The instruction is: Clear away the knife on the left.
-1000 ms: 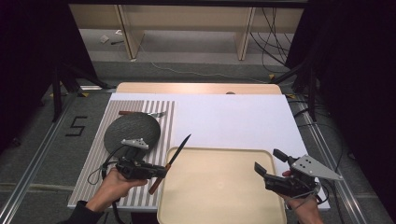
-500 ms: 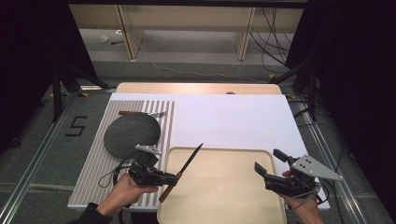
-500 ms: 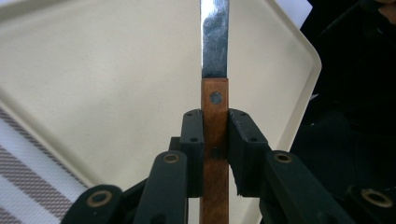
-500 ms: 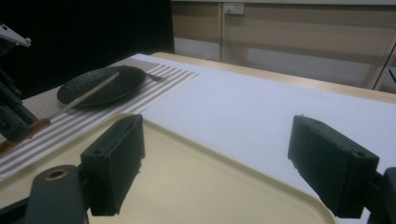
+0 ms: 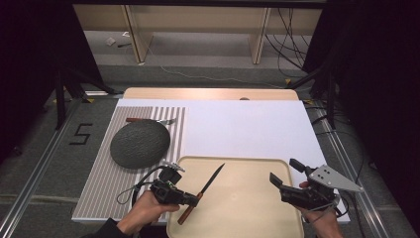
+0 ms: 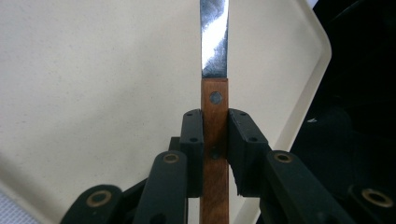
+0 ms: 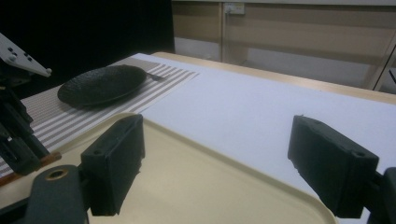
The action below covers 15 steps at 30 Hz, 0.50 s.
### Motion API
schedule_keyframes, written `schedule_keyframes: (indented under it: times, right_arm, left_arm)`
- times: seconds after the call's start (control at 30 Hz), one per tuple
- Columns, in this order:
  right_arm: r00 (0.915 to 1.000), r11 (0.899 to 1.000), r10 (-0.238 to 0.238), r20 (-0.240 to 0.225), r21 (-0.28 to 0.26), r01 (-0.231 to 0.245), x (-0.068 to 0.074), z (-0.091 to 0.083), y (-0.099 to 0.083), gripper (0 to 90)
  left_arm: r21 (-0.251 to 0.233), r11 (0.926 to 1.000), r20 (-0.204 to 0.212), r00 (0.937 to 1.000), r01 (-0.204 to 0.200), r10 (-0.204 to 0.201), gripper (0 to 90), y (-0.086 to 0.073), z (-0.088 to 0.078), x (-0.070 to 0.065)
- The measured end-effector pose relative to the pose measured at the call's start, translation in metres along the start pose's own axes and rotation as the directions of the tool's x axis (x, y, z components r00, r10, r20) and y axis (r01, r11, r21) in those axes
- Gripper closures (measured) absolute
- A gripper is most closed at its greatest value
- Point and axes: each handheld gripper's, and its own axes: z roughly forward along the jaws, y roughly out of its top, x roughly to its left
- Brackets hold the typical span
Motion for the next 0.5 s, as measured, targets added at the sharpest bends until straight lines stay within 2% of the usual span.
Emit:
schedule_keyframes:
  times: [0.1,0.27,0.3,0.37,0.43,0.47,0.5]
  right_arm:
    - [1.0000,1.000,0.002,-0.001,-0.001,-0.002,0.000,0.000,0.000,19.8]
    - [1.0000,1.000,0.000,-0.003,-0.005,-0.001,0.000,-0.001,0.000,19.8]
    - [1.0000,1.000,0.001,-0.005,-0.003,-0.001,0.001,-0.001,0.001,19.8]
    - [1.0000,1.000,0.001,-0.005,-0.003,-0.001,0.001,-0.001,0.001,19.8]
    - [1.0000,1.000,0.001,-0.003,-0.005,-0.001,0.000,-0.001,0.001,19.8]
    - [1.0000,1.000,0.002,-0.003,-0.006,-0.002,0.000,-0.001,0.001,19.8]
    - [1.0000,1.000,0.002,-0.002,-0.005,-0.002,0.000,-0.001,0.001,19.8]
  left_arm:
    - [-0.001,0.9998,-0.008,0.9998,0.019,-0.019,76.5,-0.001,0.004,0.000]
    - [0.023,0.9994,-0.031,0.9992,0.025,-0.024,76.5,-0.003,0.011,0.000]
    - [0.023,0.9994,-0.046,0.9987,0.024,-0.023,76.5,-0.003,0.012,0.000]
    - [0.050,0.9988,-0.093,0.9956,-0.001,0.005,76.5,-0.004,0.014,-0.001]
    - [0.065,0.9979,-0.100,0.9950,0.006,0.001,76.5,-0.004,0.017,-0.001]
    - [0.073,0.9974,-0.125,0.9921,-0.003,0.012,76.5,-0.005,0.018,-0.003]
    - [0.073,0.9974,-0.125,0.9921,-0.003,0.012,76.4,-0.005,0.018,-0.003]
